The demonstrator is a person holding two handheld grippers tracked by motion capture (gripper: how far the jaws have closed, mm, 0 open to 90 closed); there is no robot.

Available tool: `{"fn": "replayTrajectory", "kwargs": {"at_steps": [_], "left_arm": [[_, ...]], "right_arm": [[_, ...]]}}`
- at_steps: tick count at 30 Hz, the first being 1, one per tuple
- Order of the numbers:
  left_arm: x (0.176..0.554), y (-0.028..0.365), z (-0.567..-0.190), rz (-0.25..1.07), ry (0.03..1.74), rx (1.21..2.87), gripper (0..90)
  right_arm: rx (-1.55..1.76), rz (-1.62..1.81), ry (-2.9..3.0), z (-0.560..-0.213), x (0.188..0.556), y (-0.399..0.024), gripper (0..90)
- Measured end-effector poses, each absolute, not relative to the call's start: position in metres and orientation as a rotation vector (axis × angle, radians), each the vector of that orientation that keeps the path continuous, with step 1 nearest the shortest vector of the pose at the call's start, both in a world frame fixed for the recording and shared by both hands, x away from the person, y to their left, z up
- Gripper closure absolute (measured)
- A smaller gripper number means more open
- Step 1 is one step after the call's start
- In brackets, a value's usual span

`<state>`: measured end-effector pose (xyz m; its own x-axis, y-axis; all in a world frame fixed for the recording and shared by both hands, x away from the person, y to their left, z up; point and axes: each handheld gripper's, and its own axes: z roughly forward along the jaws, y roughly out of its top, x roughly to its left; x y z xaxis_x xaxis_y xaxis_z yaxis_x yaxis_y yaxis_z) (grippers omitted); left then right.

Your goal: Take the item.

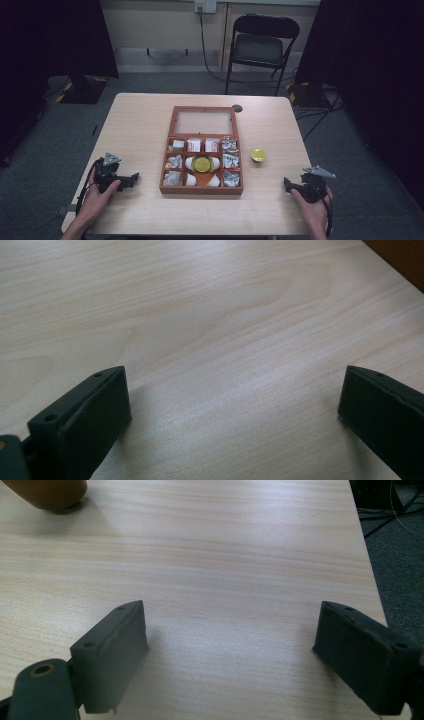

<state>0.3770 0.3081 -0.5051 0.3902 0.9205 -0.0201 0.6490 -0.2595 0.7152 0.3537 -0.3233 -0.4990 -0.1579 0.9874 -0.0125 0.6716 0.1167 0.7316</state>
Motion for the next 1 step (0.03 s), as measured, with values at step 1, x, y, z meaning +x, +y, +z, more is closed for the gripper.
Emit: {"fn": "replayTrajectory", "kwargs": {"at_steps": [1], "left_arm": [[0.3771,0.3081,-0.5051,0.54,1.34,2.005,0.0]], "right_arm": [[1.605,0.81,1.89,-0.499,0.3535,-0.3233,12.5]]}}
